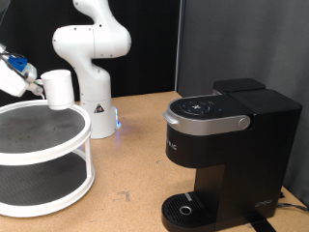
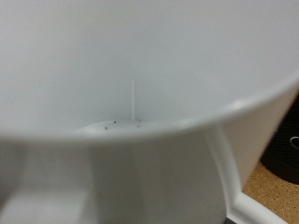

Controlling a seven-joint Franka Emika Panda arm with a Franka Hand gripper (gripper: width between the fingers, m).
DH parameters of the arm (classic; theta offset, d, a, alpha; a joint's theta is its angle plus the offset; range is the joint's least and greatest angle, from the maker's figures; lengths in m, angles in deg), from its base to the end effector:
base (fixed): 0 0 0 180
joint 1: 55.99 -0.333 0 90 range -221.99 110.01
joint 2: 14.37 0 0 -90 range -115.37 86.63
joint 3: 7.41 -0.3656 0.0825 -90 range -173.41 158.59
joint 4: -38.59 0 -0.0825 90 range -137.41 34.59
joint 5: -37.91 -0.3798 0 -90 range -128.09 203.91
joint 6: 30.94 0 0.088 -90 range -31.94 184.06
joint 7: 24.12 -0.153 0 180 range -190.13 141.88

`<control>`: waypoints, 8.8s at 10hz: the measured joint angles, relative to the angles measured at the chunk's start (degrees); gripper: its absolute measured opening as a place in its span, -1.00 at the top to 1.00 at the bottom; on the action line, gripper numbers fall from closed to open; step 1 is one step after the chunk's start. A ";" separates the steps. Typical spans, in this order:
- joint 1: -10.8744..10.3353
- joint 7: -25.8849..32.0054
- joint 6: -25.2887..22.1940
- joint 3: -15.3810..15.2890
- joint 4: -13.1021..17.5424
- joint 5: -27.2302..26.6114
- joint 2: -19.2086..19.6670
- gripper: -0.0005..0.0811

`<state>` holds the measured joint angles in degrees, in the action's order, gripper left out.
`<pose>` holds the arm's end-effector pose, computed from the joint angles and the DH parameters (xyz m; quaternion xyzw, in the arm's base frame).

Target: Make a cup of coffee with the keurig machine

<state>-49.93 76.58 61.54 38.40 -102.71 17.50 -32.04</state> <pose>0.2469 -0.2309 0.3766 -0.8374 -0.3609 -0.1813 0.3683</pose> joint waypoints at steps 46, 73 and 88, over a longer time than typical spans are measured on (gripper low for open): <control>-14.20 4.02 48.46 -34.15 -3.49 -71.87 28.04 0.82; -8.80 -1.22 37.88 -32.51 -7.36 -60.21 23.49 -0.98; -0.91 -16.27 18.52 -26.29 -7.47 -43.19 2.28 -0.98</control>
<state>-50.84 60.31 80.06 12.11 -110.19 -25.69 -29.76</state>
